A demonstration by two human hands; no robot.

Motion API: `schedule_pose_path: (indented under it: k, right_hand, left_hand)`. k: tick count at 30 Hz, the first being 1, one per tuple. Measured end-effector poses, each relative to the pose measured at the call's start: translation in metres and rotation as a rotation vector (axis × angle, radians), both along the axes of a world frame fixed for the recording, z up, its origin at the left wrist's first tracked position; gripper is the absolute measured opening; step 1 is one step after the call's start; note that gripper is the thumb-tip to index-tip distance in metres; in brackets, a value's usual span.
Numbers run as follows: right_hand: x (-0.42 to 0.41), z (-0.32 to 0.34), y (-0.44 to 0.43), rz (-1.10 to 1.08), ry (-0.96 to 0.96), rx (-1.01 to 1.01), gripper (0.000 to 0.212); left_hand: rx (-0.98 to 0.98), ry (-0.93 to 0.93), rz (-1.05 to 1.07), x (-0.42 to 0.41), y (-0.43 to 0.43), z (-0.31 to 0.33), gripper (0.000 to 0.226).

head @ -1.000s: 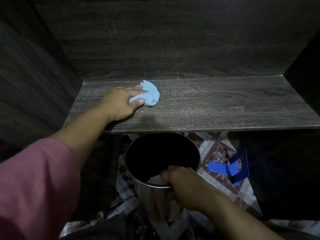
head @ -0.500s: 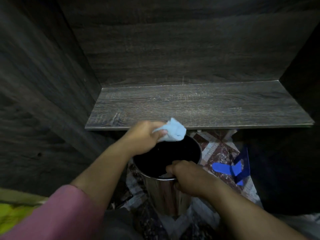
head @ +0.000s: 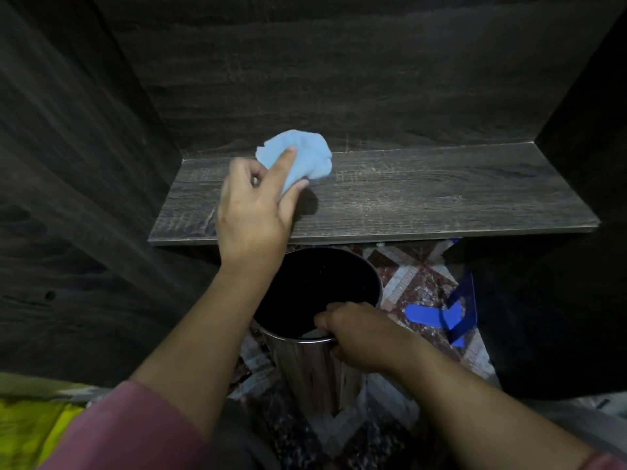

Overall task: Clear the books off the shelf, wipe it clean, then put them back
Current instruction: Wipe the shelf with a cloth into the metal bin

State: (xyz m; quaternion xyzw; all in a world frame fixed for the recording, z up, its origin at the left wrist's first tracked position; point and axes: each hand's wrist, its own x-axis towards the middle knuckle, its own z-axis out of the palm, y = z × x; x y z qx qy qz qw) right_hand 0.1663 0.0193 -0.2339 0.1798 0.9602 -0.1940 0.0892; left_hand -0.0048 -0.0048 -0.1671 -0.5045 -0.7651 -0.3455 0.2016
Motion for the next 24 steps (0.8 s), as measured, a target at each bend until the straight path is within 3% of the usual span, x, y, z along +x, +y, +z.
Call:
schedule_pose_path:
  k: [3,4,8,10,12,14,20,24]
  right_hand:
    - [0.001,0.000,0.001,0.003,-0.002,0.003,0.038]
    - [0.001,0.000,0.001,0.003,-0.004,0.011,0.037]
    - [0.003,-0.001,0.003,-0.016,0.010,0.008,0.033]
    - [0.003,0.000,0.004,-0.019,0.018,0.015,0.031]
    - [0.003,0.002,0.004,-0.022,0.021,0.030,0.030]
    - [0.004,0.005,0.005,-0.020,0.021,0.046,0.029]
    - [0.000,0.006,0.008,-0.049,0.038,0.041,0.029]
    - [-0.003,0.005,0.009,-0.052,0.034,0.015,0.026]
  left_hand:
    - [-0.473,-0.186,-0.044,-0.004,0.002,-0.011,0.037]
    - [-0.505,-0.227,-0.101,-0.003,0.000,-0.013,0.035]
    - [-0.185,-0.135,-0.132,-0.001,-0.002,-0.001,0.037]
    - [-0.248,-0.160,-0.123,0.000,-0.004,-0.002,0.037]
    - [-0.456,-0.229,-0.140,0.000,-0.005,-0.013,0.034]
    - [-0.486,-0.292,-0.137,0.001,-0.006,-0.018,0.035]
    - [-0.207,-0.258,0.197,-0.029,-0.010,-0.009,0.042]
    - [-0.149,-0.148,0.462,-0.072,-0.021,-0.015,0.043]
